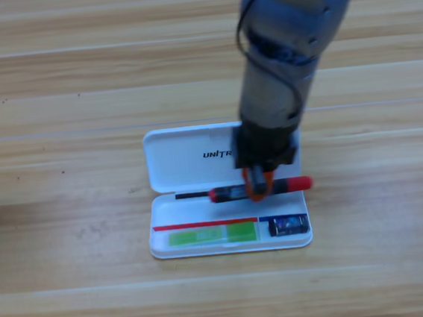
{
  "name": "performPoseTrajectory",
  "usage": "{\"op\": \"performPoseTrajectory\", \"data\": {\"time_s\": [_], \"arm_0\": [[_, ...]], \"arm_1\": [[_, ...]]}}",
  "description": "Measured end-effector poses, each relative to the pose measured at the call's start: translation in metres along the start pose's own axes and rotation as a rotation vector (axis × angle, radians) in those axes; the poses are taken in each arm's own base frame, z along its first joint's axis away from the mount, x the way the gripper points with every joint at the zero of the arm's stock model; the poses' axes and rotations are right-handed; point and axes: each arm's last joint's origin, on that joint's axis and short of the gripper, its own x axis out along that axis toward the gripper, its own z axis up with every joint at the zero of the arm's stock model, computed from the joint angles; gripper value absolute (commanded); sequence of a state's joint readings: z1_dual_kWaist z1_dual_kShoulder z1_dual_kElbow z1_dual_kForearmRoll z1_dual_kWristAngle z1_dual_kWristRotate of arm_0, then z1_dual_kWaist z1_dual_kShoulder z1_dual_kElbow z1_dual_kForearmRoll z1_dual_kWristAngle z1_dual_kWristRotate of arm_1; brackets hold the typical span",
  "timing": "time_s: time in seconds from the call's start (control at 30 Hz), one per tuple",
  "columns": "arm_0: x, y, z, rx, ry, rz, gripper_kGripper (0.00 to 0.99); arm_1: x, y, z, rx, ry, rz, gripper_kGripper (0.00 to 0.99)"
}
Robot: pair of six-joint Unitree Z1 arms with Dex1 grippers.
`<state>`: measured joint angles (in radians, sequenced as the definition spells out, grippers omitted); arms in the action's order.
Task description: Clean up eraser and pencils
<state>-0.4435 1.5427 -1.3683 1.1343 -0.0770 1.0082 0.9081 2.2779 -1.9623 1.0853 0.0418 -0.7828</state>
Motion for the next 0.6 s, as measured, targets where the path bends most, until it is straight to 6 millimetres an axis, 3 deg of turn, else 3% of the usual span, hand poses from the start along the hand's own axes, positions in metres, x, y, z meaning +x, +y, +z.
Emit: {"op": "performPoseTrajectory", "data": {"time_s": [0.17,0.53,0.6], "arm_0": [[0.013,-0.002,-0.006,-0.015,0.004,-0.019,0.990],[0.021,-0.004,-0.008,-0.015,0.005,-0.024,0.990],[0.023,-0.004,-0.008,-0.014,0.000,-0.015,0.990]], "arm_1": [[0.004,-0.001,0.016,-0.007,-0.021,-0.015,0.000],[0.013,0.000,0.021,-0.013,-0.014,-0.006,0.000],[0.013,0.000,0.021,-0.013,-0.014,-0.006,0.270]]}}
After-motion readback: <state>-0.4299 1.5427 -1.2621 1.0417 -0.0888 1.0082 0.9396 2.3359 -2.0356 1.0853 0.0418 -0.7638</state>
